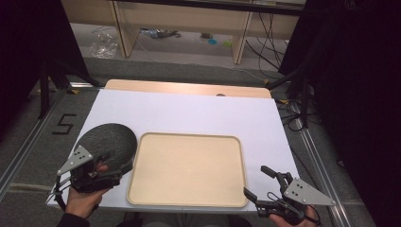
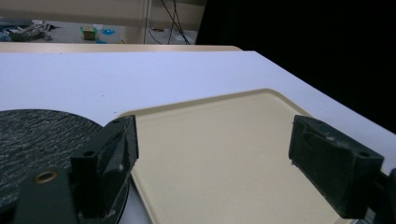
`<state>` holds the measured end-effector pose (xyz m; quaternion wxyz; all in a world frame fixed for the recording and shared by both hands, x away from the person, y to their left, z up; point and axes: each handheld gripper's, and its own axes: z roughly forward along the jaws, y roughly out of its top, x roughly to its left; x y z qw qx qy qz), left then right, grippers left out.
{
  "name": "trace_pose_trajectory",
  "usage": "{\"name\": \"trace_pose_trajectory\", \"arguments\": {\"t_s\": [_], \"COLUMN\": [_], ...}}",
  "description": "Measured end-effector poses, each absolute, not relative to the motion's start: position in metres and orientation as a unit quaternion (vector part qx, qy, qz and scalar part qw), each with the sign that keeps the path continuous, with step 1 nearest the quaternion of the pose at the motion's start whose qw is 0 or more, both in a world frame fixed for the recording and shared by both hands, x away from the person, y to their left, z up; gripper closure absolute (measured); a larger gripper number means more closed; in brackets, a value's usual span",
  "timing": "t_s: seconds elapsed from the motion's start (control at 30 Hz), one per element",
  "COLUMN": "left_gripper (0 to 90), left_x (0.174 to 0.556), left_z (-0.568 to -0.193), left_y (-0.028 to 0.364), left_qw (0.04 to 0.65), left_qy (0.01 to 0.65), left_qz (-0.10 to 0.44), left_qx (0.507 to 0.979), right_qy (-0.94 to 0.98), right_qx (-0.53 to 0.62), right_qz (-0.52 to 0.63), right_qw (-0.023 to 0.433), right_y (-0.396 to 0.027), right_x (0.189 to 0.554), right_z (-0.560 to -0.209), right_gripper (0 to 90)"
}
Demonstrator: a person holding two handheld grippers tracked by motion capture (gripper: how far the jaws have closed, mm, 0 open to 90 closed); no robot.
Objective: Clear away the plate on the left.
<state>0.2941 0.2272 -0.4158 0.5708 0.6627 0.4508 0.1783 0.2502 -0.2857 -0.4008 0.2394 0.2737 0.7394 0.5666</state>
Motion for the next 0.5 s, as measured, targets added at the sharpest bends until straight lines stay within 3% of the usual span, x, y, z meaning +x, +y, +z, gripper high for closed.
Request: {"name": "trace_pose_trajectory", "arguments": {"t_s": [0.5], "left_gripper": [16.1], "left_x": [0.301], "left_z": [-0.417], "left_y": [0.246], "left_qw": [0.556], "left_qy": [0.5], "left_qz": [0.18], "left_qx": [0.639], "right_qy": [0.734], "right_qx": [0.279], "right_qz": [0.568], "right_qw": [0.246], "right_y": [-0.289], "right_x": [0.251], "right_z": [-0.4], "right_gripper": [15.9]}}
